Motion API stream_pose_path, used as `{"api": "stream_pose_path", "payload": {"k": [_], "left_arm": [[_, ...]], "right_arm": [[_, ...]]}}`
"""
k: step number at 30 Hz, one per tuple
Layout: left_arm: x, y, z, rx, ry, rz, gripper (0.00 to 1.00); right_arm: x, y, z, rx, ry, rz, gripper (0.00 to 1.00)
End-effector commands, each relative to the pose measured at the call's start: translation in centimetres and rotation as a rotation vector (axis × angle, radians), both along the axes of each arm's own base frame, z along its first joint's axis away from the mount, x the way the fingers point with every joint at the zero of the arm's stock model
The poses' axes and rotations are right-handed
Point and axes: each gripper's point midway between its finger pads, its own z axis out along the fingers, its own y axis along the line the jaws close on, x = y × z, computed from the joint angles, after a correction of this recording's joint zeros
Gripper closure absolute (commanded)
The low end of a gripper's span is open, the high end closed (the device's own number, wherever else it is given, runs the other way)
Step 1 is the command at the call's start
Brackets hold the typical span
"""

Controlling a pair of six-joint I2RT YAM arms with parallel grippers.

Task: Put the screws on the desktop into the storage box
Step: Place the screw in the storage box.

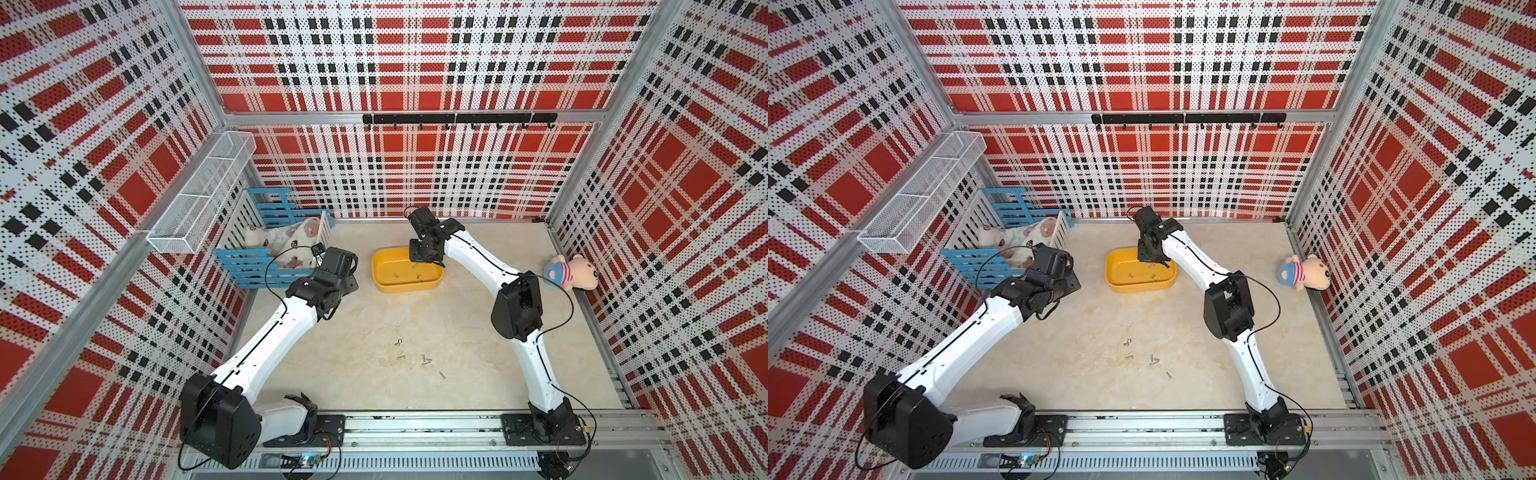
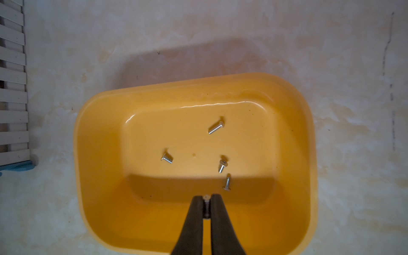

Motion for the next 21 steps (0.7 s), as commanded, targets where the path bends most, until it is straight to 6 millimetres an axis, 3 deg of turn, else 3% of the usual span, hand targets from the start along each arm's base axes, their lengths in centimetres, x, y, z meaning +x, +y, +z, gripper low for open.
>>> {"api": "stream_pose_path", "payload": {"k": [1,9,21], "left_arm": [[-0.1,0.2,0.1,0.0,-0.004,0.004,0.46],[0.1,-0.2,-0.3,0.003,0.011,-0.005,0.46],[0.6,-0.5,-0.7,0.014,0.026,-0.012,0.45]], "right_arm": [[-0.1,0.5,-2.1,0.009,0.052,-0.005,0.96],[0.6,0.2,-5.7,-0.009,0.105,-0.016,0.95],[1.1,-0.2,-7.8,-0.011,0.14,-0.02,0.91]]}}
